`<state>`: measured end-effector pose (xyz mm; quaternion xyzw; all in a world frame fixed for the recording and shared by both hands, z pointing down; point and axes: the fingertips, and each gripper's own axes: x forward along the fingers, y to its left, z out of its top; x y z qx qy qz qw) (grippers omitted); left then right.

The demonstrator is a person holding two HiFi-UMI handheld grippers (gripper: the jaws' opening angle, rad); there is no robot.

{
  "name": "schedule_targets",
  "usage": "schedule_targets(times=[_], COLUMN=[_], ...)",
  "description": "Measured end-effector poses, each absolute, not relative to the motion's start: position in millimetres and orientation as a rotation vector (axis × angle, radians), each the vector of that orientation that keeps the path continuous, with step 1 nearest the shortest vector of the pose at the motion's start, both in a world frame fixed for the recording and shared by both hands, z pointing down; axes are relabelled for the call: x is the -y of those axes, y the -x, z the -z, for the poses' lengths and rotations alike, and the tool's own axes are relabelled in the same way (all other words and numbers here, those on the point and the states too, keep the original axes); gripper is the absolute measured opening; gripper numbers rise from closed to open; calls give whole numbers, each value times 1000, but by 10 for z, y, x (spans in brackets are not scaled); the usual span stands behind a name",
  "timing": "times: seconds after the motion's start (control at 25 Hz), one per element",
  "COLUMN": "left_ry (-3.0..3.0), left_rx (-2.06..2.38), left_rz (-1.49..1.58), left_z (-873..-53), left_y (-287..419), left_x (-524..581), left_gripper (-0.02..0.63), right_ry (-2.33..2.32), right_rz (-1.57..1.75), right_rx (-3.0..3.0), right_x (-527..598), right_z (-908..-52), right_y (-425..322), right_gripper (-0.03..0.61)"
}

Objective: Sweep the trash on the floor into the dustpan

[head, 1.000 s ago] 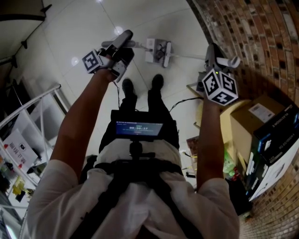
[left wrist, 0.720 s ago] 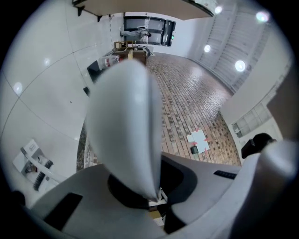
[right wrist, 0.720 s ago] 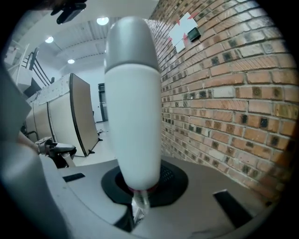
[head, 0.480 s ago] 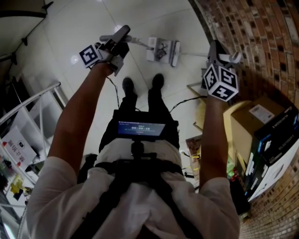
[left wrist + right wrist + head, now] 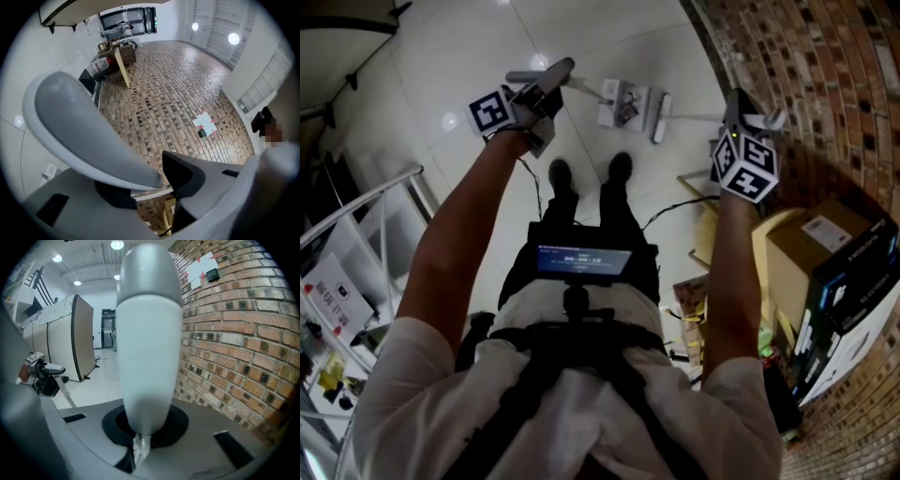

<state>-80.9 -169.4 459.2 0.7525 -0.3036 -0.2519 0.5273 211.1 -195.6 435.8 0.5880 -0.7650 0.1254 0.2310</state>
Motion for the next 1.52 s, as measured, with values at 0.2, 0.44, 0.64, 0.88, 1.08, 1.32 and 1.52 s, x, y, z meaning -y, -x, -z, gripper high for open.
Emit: schedule_targets(times=[0.2, 0.44, 0.64, 0.88, 1.08, 1.32, 1.52], left_ry=[-1811, -1814, -1823, -1840, -1849, -1867, -1849], left_rx=[729, 709, 693, 677, 666, 659, 614], left_rz=[514, 477, 452, 423, 395, 405, 567], left_z=[-4650, -4679, -4698, -4727, -4751, -4734, -4557], left_y=[799, 823, 808, 816, 817, 855, 890], left_x=[1635, 1609, 1592, 1590, 1581, 1591, 1640], left_gripper=[202, 219, 219, 219, 219, 219, 219], right_ry=[-1589, -1516, -1481, -1439, -1411, -1305, -1157], right_rz=[-321, -263, -233, -142, -106, -162, -280], right_rx=[2095, 2096, 2105, 2126, 2111, 2103, 2194], right_x=[1932, 1929, 1962, 2009, 2072, 2050, 1961], right_z=[-4383, -4459, -4474, -4342, -4389, -4745, -4856], right_y=[-1960, -1638, -1384, -1042, -870, -552, -192], right_gripper=[8, 2, 2, 2, 2, 12, 18])
